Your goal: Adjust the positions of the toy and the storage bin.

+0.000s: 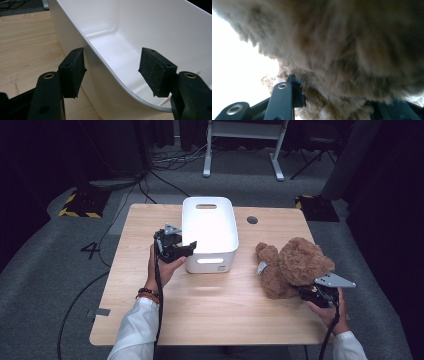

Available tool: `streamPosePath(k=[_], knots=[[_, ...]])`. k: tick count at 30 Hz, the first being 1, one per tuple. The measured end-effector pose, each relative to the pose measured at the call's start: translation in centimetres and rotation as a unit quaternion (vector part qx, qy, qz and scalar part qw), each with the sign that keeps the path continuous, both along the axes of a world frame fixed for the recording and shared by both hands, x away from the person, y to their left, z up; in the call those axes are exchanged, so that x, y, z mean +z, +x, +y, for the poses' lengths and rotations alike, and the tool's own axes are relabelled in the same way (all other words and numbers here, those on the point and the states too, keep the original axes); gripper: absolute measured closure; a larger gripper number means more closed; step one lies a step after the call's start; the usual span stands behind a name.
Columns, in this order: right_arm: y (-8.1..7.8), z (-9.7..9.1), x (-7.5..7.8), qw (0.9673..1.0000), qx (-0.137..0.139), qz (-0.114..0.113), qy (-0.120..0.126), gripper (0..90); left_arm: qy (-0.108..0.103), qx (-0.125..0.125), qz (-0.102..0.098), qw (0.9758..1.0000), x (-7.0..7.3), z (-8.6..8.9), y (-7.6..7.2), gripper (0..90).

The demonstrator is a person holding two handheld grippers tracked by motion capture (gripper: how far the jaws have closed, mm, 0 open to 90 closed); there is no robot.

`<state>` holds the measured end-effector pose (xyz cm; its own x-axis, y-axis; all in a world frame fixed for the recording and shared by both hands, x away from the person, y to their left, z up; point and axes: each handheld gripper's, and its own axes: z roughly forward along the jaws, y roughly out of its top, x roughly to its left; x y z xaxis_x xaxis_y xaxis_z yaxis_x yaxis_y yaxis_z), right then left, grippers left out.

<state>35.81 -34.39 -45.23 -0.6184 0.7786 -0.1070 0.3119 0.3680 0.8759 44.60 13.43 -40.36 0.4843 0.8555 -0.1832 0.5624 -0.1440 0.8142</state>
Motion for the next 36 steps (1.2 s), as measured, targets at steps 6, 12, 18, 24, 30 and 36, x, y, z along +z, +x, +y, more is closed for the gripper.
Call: streamPosePath(k=[6, 12, 18, 24, 30, 36], knots=[[0.1, 0.0, 0.0, 1.0, 0.001, 0.0, 0.001, 55.9, -0.01, -0.015, -0.004, 0.9998, -0.1, -0.7, -1.1, 38.5], [0.1, 0.0, 0.0, 1.0, 0.0, 0.0, 0.001, 55.9, -0.016, -0.024, -0.009, 0.9996, -0.3, -1.8, -2.5, 38.6], [0.1, 0.0, 0.0, 1.0, 0.0, 0.0, 0.001, 55.9, -0.012, -0.039, -0.013, 0.9991, -0.3, -2.7, -4.0, 37.7], [0.1, 0.0, 0.0, 1.0, 0.0, 0.001, 0.002, 55.9, -0.014, -0.051, -0.016, 0.9985, -0.4, -3.6, -5.5, 37.3], [0.1, 0.0, 0.0, 1.0, 0.001, 0.001, 0.002, 55.9, -0.012, -0.057, -0.014, 0.9982, -0.3, -4.3, -6.8, 36.7], [0.1, 0.0, 0.1, 1.0, 0.003, 0.002, 0.003, 55.9, -0.01, -0.058, -0.015, 0.9982, -0.3, -4.7, -7.7, 36.3]])
